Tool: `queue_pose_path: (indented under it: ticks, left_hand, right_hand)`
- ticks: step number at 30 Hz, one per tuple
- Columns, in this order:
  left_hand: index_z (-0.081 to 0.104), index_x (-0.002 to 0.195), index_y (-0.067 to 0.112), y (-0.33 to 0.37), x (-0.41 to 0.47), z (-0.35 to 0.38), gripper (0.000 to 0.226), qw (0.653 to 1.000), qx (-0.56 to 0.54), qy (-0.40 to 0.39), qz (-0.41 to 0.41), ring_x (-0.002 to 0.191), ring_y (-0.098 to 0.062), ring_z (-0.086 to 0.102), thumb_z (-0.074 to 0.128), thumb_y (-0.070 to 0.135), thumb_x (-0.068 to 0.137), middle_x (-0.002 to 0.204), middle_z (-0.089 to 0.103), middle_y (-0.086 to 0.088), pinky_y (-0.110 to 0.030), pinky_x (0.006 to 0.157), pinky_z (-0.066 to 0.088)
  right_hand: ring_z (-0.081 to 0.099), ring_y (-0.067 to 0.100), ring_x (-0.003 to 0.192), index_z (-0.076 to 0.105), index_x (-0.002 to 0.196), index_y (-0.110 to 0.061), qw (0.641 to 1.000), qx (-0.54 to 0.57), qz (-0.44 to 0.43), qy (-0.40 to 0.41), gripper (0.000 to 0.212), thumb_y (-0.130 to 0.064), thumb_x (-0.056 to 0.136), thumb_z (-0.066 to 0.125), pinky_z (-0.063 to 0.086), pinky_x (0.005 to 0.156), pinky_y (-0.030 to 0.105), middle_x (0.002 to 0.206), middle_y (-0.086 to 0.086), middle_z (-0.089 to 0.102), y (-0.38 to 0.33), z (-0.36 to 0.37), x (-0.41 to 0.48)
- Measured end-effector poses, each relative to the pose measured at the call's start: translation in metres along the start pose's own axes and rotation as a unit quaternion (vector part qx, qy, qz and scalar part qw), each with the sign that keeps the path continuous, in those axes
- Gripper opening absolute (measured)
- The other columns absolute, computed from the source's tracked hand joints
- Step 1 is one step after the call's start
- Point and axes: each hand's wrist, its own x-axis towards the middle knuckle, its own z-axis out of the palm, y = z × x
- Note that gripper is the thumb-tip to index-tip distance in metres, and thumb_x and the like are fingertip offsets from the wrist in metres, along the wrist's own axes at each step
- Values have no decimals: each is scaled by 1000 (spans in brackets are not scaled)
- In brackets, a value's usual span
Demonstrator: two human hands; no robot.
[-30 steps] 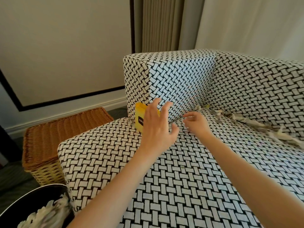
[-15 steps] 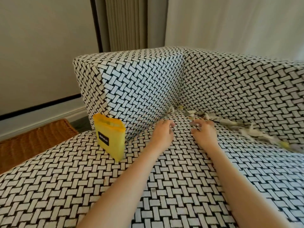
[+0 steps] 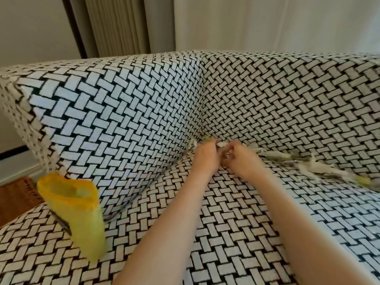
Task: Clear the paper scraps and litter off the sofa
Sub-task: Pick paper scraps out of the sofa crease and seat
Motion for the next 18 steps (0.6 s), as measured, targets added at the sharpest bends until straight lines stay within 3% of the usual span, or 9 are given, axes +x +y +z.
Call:
queue_pose_path:
  ticks: [3, 6, 7, 9, 12, 14, 16, 18]
  left_hand:
    - [54, 126, 12, -2, 14, 4, 32, 1000, 6, -20, 10, 105, -21, 58, 47, 15, 95, 121, 61, -10, -32, 90, 47]
    - [52, 128, 14, -6, 20, 2, 38, 1000, -15, 13, 7, 76, -8, 52, 38, 1, 96, 107, 62, -5, -18, 66, 41]
    - [51, 129, 16, -7, 21, 2, 41, 999, -24, 28, 5, 74, -5, 50, 36, -3, 95, 104, 61, -4, -16, 65, 41]
    - [50, 129, 17, -7, 20, 0, 45, 998, -57, 38, 2, 76, -4, 52, 39, -7, 93, 110, 61, -5, -13, 72, 48]
    - [46, 133, 17, -3, 13, -5, 43, 997, -79, -11, 1, 77, 5, 50, 50, 4, 92, 118, 60, -2, 5, 73, 35]
    - [47, 131, 22, -5, 12, -8, 45, 995, -88, -51, -2, 93, -4, 55, 60, 14, 89, 117, 62, 1, -11, 87, 37]
    - [53, 124, 26, -8, 16, -11, 39, 994, -86, -64, -15, 91, -6, 55, 63, 17, 87, 111, 63, 4, -17, 83, 40]
    - [56, 118, 28, -9, 18, -13, 32, 994, -87, -61, -22, 81, -1, 53, 62, 20, 87, 100, 62, 9, -14, 77, 43]
  right_hand:
    - [47, 10, 61, 49, 85, -16, 998, -15, 19, -62, 20, -26, 82, 67, 40, 56, 23, 69, -5, 50, 1, -15, 8]
    - [54, 15, 68, 54, 79, -14, 988, -14, 58, -142, 24, -30, 78, 71, 52, 71, 30, 71, -1, 55, 4, -29, 11]
    - [54, 15, 65, 54, 79, -13, 986, 20, 67, -153, 22, -27, 79, 71, 52, 69, 30, 71, 0, 57, 6, -33, 12]
    - [55, 13, 58, 53, 79, -13, 978, 130, 100, -125, 15, -19, 83, 67, 51, 57, 25, 69, 2, 59, 13, -42, 13]
    - [58, 13, 59, 53, 82, -13, 939, 297, 170, -27, 11, -6, 87, 60, 54, 51, 22, 74, 5, 61, 27, -51, 17]
    - [58, 14, 63, 54, 87, -13, 905, 379, 193, -11, 15, 1, 89, 54, 55, 50, 21, 78, 7, 60, 30, -49, 22]
    - [55, 13, 63, 56, 96, -11, 907, 371, 199, -11, 21, 6, 91, 44, 53, 52, 23, 77, 5, 57, 29, -44, 30]
    - [47, 8, 57, 61, 96, -14, 942, 279, 184, 7, 30, 4, 90, 38, 40, 49, 20, 70, -2, 53, 27, -41, 39]
